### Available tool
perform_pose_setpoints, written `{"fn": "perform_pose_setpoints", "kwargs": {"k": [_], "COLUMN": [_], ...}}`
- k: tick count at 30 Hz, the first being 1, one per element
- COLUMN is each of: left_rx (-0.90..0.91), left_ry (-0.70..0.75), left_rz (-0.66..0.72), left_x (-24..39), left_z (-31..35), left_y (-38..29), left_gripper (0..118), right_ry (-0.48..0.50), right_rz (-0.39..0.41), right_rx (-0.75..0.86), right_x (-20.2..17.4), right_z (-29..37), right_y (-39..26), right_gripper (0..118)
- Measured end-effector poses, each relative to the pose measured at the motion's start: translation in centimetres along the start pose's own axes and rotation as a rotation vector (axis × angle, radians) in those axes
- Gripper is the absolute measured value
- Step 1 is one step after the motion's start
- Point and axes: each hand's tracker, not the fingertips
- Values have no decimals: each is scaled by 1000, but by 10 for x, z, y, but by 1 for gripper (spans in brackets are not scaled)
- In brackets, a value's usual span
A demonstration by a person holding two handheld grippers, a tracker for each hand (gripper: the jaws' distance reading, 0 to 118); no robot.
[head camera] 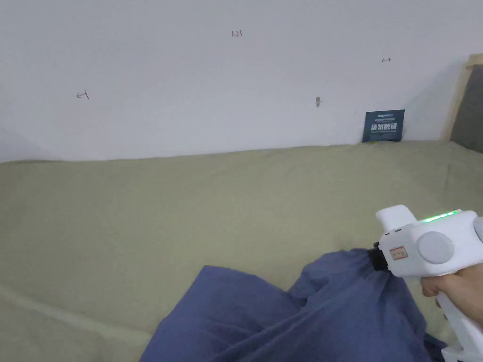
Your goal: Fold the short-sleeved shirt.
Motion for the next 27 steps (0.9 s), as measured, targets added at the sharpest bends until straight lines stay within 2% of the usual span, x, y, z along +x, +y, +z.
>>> {"fn": "perform_pose_setpoints", "kwargs": {"k": [4,6,11,16,20,27], "left_rx": [99,166,335,457,523,565], "left_ry": [-22,-37,-11,6,46,106], "left_rz": [-49,-74,-166,-171,-161,-147], "left_x": [26,35,74,100,115,134], "left_z": [41,61,125,184,214,244], "left_y": [32,54,128,197,238,268], "left_gripper": [0,0,0,0,0,0], "right_ry": [-16,-24,-77,-139,-143,-148], "right_rz": [-29,-20,-56,-98,-144,-169], "right_rx": [138,203,379,512,557,594], "right_x": [9,12,27,43,51,49], "right_z": [79,119,216,286,312,322], "right_y": [11,18,36,52,65,96], "right_gripper": [2,2,2,2,2,2]}}
